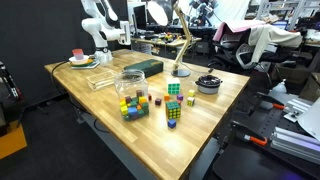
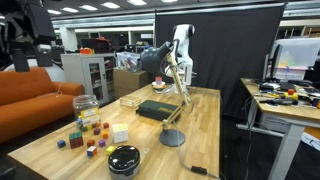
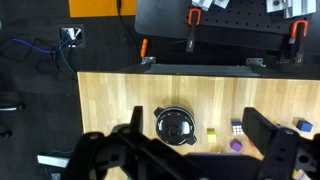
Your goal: Pick up the six face cube and put it on top of the larger six face cube
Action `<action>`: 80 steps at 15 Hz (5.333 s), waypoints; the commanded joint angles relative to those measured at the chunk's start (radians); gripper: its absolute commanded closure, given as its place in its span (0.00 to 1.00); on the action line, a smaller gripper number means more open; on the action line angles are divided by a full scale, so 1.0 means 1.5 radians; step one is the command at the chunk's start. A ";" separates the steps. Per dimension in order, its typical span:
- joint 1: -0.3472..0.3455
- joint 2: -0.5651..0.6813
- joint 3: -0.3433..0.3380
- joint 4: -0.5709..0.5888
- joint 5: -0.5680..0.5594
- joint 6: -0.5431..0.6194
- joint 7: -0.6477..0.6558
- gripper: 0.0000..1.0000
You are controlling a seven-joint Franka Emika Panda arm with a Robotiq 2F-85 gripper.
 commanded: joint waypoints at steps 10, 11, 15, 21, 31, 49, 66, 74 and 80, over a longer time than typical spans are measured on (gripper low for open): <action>0.085 -0.004 0.031 -0.025 -0.009 0.016 -0.001 0.00; 0.097 -0.005 0.036 -0.033 -0.010 0.013 -0.008 0.00; 0.107 0.000 0.042 -0.036 -0.010 0.004 0.009 0.00; 0.113 0.005 0.047 -0.039 -0.014 0.014 0.010 0.00; 0.204 0.048 0.098 -0.061 0.037 0.089 0.006 0.00; 0.210 0.145 0.237 -0.075 0.111 0.200 0.288 0.00; 0.188 0.214 0.287 -0.067 0.198 0.360 0.571 0.00; 0.180 0.254 0.286 -0.057 0.220 0.423 0.591 0.00; 0.143 0.379 0.298 -0.059 0.229 0.577 0.722 0.00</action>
